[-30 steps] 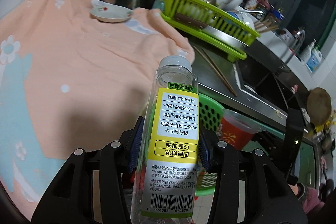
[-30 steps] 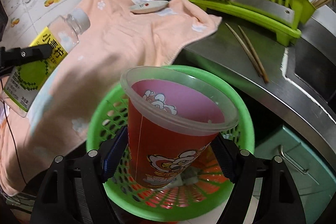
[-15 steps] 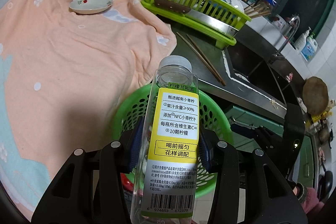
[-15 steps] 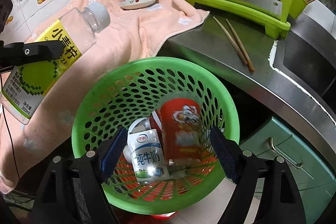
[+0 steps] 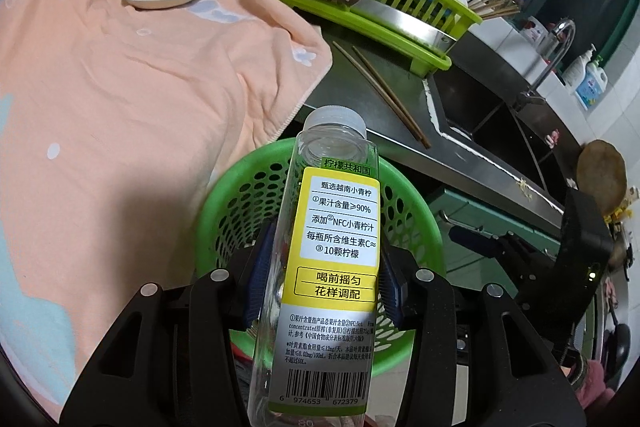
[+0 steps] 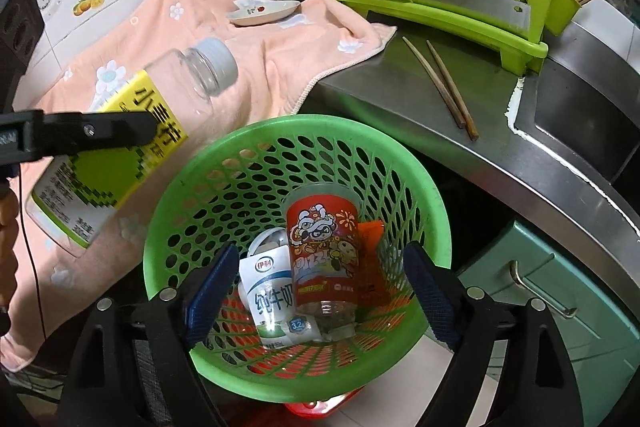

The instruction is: Collect trash

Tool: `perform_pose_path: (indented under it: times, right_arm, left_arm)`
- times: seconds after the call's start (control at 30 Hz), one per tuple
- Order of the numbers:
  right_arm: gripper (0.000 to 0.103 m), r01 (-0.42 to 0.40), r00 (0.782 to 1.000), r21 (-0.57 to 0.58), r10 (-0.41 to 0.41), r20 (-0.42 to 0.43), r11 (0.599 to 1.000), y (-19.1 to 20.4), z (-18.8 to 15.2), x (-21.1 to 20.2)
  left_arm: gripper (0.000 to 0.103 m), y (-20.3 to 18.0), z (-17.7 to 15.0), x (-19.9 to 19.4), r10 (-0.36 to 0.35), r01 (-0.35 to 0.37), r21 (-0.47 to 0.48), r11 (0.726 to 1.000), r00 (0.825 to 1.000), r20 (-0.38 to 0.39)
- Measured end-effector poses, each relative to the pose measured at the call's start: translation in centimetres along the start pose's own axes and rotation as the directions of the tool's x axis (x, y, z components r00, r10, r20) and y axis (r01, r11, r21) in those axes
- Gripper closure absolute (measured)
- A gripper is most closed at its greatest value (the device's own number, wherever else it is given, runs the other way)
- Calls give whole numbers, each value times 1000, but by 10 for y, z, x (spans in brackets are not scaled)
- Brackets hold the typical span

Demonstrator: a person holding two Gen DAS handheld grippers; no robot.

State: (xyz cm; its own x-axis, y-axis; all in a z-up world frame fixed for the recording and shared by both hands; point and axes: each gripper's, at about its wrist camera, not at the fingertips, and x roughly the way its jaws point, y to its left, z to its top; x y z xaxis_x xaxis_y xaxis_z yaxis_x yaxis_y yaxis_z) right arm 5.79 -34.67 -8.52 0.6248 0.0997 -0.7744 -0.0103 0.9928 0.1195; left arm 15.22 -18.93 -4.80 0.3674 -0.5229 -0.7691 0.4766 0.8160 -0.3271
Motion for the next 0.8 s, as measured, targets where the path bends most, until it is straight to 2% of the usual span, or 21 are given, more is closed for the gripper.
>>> perform_pose_path:
  times: [0.8]
  right_arm:
    - [19, -17, 1000, 20, 17, 16, 1000, -3, 0, -6]
  left_arm:
    - [56, -4, -2, 2, 11, -12, 20, 1000, 1000, 8]
